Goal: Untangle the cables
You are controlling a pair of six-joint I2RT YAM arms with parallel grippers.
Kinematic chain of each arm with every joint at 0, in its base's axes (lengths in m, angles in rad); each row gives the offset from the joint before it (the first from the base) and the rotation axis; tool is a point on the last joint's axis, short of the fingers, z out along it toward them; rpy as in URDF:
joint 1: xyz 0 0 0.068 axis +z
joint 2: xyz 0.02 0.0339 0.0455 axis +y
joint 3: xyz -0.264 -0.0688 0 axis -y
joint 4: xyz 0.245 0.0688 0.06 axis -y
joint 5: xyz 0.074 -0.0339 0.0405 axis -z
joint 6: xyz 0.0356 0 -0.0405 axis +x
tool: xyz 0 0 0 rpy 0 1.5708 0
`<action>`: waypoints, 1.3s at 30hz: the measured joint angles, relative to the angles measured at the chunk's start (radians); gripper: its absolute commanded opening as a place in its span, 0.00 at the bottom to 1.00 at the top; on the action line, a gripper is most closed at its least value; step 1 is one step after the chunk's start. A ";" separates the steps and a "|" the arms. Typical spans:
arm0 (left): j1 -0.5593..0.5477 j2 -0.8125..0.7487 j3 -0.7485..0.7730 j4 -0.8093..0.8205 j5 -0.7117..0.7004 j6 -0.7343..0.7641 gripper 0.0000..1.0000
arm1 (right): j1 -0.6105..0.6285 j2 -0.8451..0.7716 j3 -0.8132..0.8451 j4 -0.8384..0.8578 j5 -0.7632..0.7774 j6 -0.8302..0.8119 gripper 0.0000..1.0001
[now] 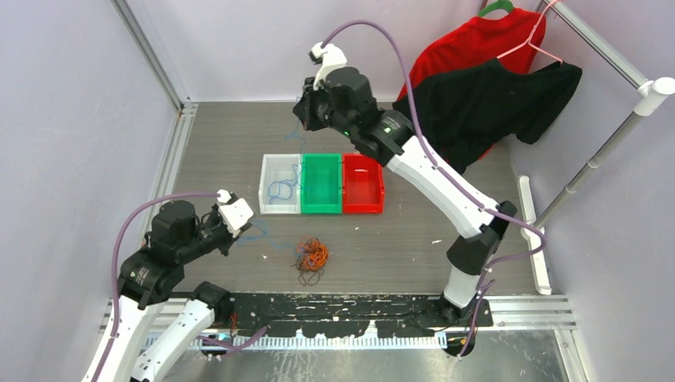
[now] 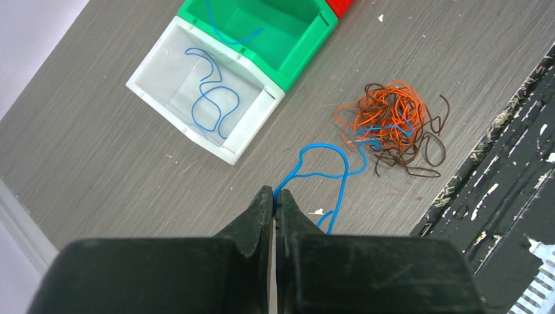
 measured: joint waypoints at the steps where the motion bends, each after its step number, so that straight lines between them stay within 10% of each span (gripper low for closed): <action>1: 0.000 -0.001 0.002 -0.002 0.003 -0.005 0.00 | 0.000 0.021 0.000 0.004 -0.006 0.002 0.01; 39: 0.000 0.009 0.066 -0.026 0.088 -0.011 0.00 | -0.029 0.292 0.300 -0.043 -0.165 0.121 0.01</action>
